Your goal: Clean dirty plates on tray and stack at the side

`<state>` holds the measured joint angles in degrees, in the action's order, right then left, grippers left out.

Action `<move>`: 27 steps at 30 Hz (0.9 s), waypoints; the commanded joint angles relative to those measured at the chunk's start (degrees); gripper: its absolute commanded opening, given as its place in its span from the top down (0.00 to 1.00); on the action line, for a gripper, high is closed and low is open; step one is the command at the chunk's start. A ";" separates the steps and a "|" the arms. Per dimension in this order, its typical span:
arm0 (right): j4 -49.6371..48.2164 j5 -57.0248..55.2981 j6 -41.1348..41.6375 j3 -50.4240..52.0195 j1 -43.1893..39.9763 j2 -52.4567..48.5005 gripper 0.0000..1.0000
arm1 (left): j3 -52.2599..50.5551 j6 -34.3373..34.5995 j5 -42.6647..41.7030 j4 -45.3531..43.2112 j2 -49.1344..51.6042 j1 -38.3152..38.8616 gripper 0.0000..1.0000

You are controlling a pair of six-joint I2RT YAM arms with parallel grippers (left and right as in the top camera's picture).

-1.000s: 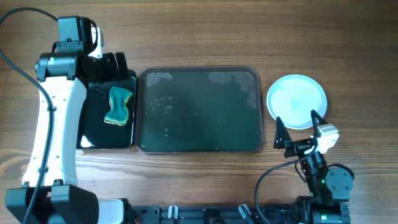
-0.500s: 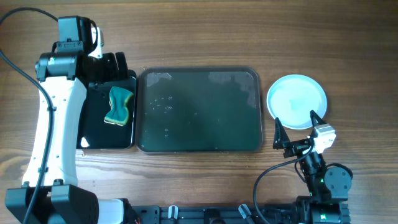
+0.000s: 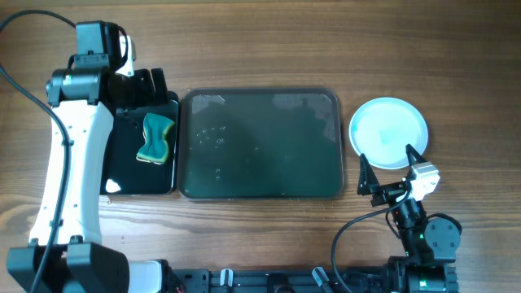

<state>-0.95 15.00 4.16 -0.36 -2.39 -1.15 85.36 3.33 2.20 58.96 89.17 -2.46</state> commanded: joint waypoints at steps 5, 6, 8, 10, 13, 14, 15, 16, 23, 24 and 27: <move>-0.37 0.87 -1.01 0.07 0.31 0.94 0.00 | -10.21 0.11 0.59 -5.62 -20.76 4.55 0.00; -0.37 0.87 -1.01 0.07 0.31 0.94 0.00 | -12.76 0.11 0.02 -8.37 -23.08 4.55 0.00; -0.37 0.87 -1.01 0.07 0.31 0.94 0.00 | -21.20 0.11 -1.73 -17.53 -30.36 4.55 0.00; -0.37 0.87 -0.98 0.07 0.31 0.94 0.00 | -31.17 0.13 -2.91 -26.95 -38.75 4.55 0.00; -0.37 0.87 -1.01 0.07 0.31 0.94 0.00 | -43.78 0.11 -3.26 -38.21 -50.25 4.55 0.00; -0.37 0.87 -1.03 0.07 0.31 0.94 0.00 | -47.65 0.11 -3.28 -41.44 -53.92 4.55 0.00; -0.37 0.87 -1.01 0.07 0.31 0.94 0.00 | -51.98 0.11 -3.28 -44.74 -57.96 4.55 0.00; -0.37 0.87 -1.01 0.07 0.31 0.94 0.00 | -55.19 0.13 -3.34 -46.88 -61.20 4.55 0.00; -0.37 0.87 -0.98 0.07 0.31 0.94 0.00 | -73.02 0.13 -4.31 -56.52 -77.68 4.59 0.00; -0.37 0.87 -0.98 0.07 0.31 0.94 0.00 | -74.53 0.11 -4.31 -57.24 -79.10 4.59 0.00; -0.37 0.87 -1.01 0.07 0.31 0.94 0.00 | -77.59 0.11 -4.28 -57.94 -82.40 4.59 0.00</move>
<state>-0.97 15.05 4.16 -0.36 -2.39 -0.89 10.85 3.33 -1.26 1.96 10.44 2.11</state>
